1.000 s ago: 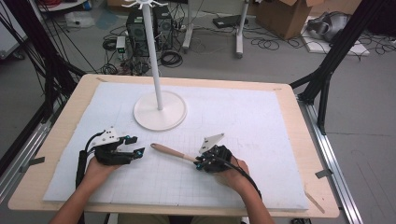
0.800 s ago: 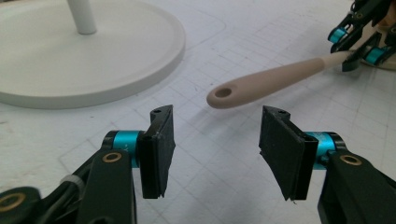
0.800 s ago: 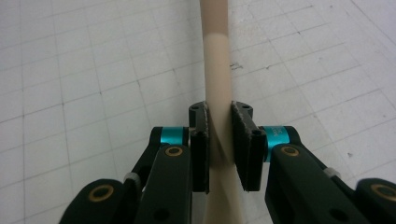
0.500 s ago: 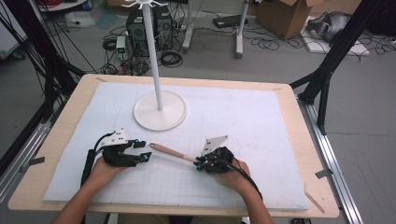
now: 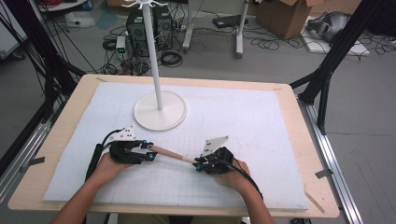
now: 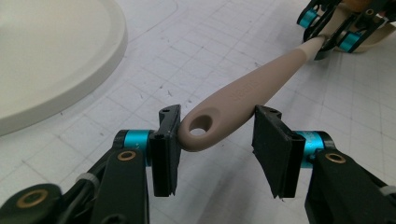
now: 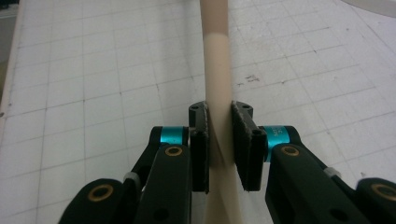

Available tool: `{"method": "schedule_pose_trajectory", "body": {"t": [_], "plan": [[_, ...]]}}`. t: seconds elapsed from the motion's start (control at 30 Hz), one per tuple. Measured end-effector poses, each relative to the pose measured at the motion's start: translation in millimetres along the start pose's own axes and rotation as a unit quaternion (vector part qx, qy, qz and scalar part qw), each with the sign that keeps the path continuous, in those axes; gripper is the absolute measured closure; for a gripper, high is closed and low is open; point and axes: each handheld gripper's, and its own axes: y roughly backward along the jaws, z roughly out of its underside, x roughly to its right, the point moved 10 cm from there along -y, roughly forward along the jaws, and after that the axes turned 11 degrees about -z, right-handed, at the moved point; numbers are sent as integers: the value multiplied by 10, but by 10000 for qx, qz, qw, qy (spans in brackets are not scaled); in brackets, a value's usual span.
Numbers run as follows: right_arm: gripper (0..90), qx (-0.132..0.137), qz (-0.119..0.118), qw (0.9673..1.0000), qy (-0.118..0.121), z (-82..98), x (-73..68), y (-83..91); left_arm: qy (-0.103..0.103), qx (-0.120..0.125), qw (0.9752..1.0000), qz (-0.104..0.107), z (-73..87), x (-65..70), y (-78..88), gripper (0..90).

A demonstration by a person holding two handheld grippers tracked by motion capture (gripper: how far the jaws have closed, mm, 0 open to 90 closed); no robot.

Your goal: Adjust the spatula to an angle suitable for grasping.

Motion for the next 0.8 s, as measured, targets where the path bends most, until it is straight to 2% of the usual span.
{"method": "schedule_pose_trajectory", "body": {"t": [0.17,0.27,0.33,0.47,0.53,0.6,0.77,0.8], "plan": [[762,103,-75,9999,-33,0,-4,12,-91,200,9997,48,-60,21,56,550],[629,-23,23,10000,-43,23,20,-51,-119,317,9994,27,-97,31,74,553],[653,-75,15,10000,33,13,15,-95,-167,382,9991,28,-120,42,91,557],[627,0,72,9999,155,-117,30,-126,-222,482,9986,30,-170,58,122,563],[658,-50,70,9998,199,-152,40,-149,-257,511,9984,43,-200,62,135,566],[763,-161,24,9996,251,-151,35,-173,-254,560,9981,34,-233,70,141,568],[776,-186,34,9995,252,-147,23,-168,-230,642,9977,39,-256,80,153,563],[777,-166,50,9995,253,-149,26,-166,-167,690,9975,-52,-260,69,154,540]]}}
